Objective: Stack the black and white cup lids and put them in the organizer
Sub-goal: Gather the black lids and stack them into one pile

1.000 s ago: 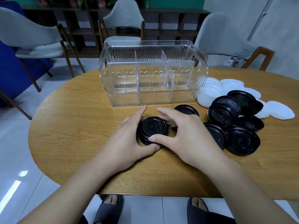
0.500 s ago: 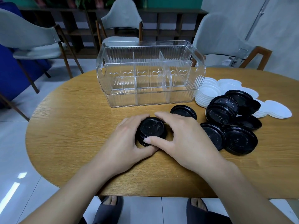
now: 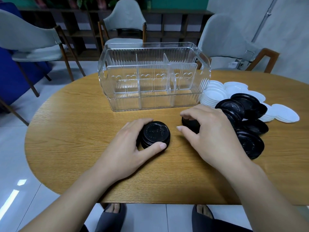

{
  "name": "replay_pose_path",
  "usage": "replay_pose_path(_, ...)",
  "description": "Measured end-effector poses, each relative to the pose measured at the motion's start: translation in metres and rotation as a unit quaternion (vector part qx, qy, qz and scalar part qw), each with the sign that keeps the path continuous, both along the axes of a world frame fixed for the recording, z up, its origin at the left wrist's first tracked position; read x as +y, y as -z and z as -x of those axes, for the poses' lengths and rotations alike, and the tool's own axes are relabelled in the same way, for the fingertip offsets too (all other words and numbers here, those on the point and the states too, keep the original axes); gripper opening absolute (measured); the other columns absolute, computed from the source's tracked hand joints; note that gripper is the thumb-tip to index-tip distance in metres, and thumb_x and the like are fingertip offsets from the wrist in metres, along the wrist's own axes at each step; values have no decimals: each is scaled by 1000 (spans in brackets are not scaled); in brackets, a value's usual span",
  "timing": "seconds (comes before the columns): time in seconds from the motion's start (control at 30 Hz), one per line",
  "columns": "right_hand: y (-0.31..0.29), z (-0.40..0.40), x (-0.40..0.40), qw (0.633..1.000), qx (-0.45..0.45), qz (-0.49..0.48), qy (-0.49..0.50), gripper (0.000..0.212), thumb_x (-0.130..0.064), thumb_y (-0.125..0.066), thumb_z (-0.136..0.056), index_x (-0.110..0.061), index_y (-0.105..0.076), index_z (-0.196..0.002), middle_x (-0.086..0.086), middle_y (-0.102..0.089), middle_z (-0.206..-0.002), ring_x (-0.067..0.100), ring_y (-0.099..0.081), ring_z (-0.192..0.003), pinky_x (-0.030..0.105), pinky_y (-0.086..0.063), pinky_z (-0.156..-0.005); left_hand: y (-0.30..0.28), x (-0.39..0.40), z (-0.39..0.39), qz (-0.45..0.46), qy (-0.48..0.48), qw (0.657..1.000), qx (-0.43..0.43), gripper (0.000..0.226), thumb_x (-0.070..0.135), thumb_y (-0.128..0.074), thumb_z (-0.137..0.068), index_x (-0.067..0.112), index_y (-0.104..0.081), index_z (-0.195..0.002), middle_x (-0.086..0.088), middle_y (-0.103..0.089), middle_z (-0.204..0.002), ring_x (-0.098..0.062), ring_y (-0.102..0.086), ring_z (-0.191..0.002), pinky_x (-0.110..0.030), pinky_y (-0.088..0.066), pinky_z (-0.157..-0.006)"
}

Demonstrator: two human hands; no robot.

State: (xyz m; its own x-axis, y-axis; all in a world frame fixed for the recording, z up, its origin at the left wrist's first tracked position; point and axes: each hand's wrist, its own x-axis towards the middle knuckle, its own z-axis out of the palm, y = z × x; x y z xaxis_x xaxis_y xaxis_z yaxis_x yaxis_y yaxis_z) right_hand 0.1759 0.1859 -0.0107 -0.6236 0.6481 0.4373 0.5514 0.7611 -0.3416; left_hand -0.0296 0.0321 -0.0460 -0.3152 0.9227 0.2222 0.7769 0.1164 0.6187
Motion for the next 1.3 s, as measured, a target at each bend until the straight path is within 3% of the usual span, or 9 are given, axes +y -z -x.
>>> replay_pose_path(0.17,-1,0,2,995,-53,-41,73,37,-58,-81,-89,-27,-81,-109,-7,-69,-103,25,-61,-106,41,-32,-100,1,0,1,-2,2,1000,1,87,89,-63,-88,40,-51,-159,27,-60,-144,4,-52,-134,-17,-40,-110)
replay_pose_path(0.27,-1,3,1,986,-128,-51,97,38,-64,-73,-92,-28,-83,-100,-5,-69,-100,27,-58,-107,44,-31,-97,1,0,1,-3,1,1000,-2,89,91,-62,-87,40,-51,-159,29,-59,-142,5,-51,-134,-9,-35,-107)
replay_pose_path(0.4,1,5,-1,982,-164,-47,84,24,-53,-69,-101,-33,-82,-100,-8,-67,-100,24,-56,-107,45,-32,-98,2,-1,2,-7,1,1000,-12,94,96,-57,-86,40,-50,-161,29,-57,-145,6,-49,-138,-11,-34,-109)
replay_pose_path(0.63,4,10,-2,983,-152,-53,91,11,-36,-72,-100,-33,-80,-93,-9,-67,-95,24,-57,-101,42,-30,-93,1,-1,1,-6,10,1000,-6,89,91,-61,-88,40,-51,-160,30,-58,-146,7,-48,-141,-11,-34,-111)
replay_pose_path(0.8,6,12,-6,992,-101,-16,78,10,-29,-81,-93,-32,-76,-86,-12,-68,-91,22,-59,-99,41,-29,-92,1,0,2,-7,9,1000,-3,88,90,-60,-89,40,-51,-161,30,-58,-146,8,-47,-140,-10,-34,-111)
replay_pose_path(0.97,1,9,-6,997,-11,40,63,24,-34,-89,-88,-33,-66,-81,-17,-64,-86,15,-57,-96,37,-30,-94,2,-1,2,-10,9,1000,-2,89,90,-62,-88,39,-51,-161,30,-57,-146,9,-46,-140,-12,-35,-113)
replay_pose_path(1.13,-6,5,-8,987,100,118,38,31,-37,-96,-81,-33,-65,-77,-17,-66,-81,5,-59,-86,43,-44,-96,1,0,1,-19,4,1000,-13,89,91,-62,-88,40,-52,-160,29,-58,-145,5,-50,-140,-21,-41,-115)
replay_pose_path(1.3,-15,4,-12,949,206,239,-21,13,-29,-88,-92,-26,-77,-86,-14,-72,-80,6,-63,-76,15,-45,-74,-9,-2,-1,-55,5,998,-35,85,81,-69,-93,39,-47,-164,27,-57,-152,2,-50,-147,-29,-42,-120)
